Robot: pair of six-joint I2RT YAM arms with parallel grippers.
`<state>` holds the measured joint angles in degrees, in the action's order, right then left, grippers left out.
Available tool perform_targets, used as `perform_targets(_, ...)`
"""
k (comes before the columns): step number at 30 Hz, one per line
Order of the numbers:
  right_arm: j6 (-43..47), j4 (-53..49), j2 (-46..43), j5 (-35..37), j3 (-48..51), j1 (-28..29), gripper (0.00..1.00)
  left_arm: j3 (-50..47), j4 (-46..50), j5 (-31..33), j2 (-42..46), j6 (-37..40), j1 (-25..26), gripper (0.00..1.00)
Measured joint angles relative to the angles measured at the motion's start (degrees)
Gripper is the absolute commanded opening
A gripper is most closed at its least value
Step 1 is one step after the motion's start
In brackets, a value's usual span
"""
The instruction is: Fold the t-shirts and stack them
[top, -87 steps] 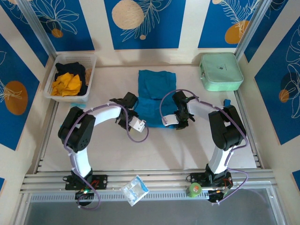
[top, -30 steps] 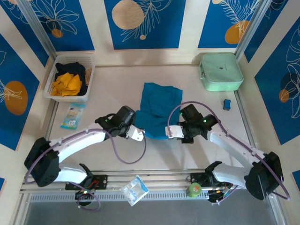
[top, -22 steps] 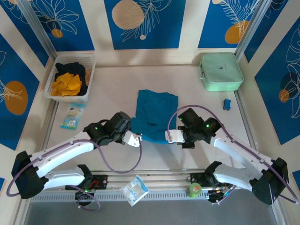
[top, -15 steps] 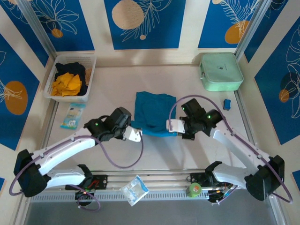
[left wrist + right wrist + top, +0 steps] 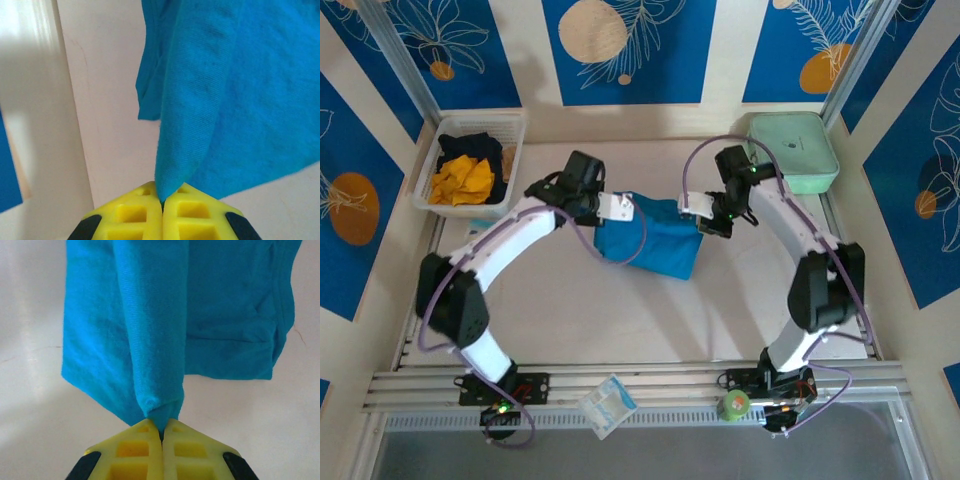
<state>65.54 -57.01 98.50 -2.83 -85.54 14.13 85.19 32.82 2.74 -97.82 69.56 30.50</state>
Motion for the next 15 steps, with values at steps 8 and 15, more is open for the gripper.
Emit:
perform_targets(8, 0.9, -2.2, 16.9, -0.6, -14.8, -4.0, 0.0, 20.1, 3.7, -3.8, -20.8, 1.0, -2.9, 0.0)
perform_targets(15, -5.0, 3.2, 24.7, -0.4, -18.2, -5.1, 0.22, 27.1, 4.7, -4.7, -30.4, 0.5, -5.9, 0.0)
